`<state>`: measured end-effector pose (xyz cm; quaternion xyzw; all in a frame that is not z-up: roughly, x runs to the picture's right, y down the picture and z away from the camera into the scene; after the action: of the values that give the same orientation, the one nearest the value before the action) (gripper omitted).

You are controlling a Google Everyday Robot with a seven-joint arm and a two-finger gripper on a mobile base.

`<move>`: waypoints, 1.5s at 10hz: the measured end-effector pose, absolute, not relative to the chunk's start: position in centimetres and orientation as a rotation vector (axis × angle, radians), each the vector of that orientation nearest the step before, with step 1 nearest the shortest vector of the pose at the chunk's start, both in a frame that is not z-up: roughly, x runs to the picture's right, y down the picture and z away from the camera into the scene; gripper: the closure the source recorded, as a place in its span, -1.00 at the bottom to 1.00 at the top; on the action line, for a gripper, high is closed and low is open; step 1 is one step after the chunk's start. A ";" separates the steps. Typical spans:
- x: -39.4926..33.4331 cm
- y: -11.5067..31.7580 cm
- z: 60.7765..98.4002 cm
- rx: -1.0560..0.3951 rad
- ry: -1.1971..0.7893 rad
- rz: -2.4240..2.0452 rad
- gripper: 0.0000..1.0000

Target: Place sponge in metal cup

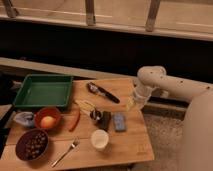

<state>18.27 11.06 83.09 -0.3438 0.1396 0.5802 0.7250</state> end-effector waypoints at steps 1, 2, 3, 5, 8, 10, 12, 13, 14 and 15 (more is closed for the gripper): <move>18.1 11.4 83.2 -0.772 0.307 1.266 -0.20; 17.1 11.9 83.3 -0.789 0.301 1.243 -0.20; 15.8 12.2 83.3 -0.806 0.291 1.227 -0.20; 15.6 12.9 83.2 -0.828 0.282 1.215 -0.20; 14.3 14.0 82.8 -0.862 0.265 1.187 -0.20; 13.6 15.3 83.0 -0.890 0.265 1.170 -0.20; 12.4 16.5 83.6 -0.923 0.266 1.153 -0.20; 12.0 17.0 83.9 -0.937 0.269 1.149 -0.20; 11.7 17.5 84.0 -0.949 0.272 1.147 -0.20; 11.2 18.0 84.2 -0.961 0.275 1.142 -0.19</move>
<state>11.22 18.02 84.18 -0.4355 0.1246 0.5176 0.7258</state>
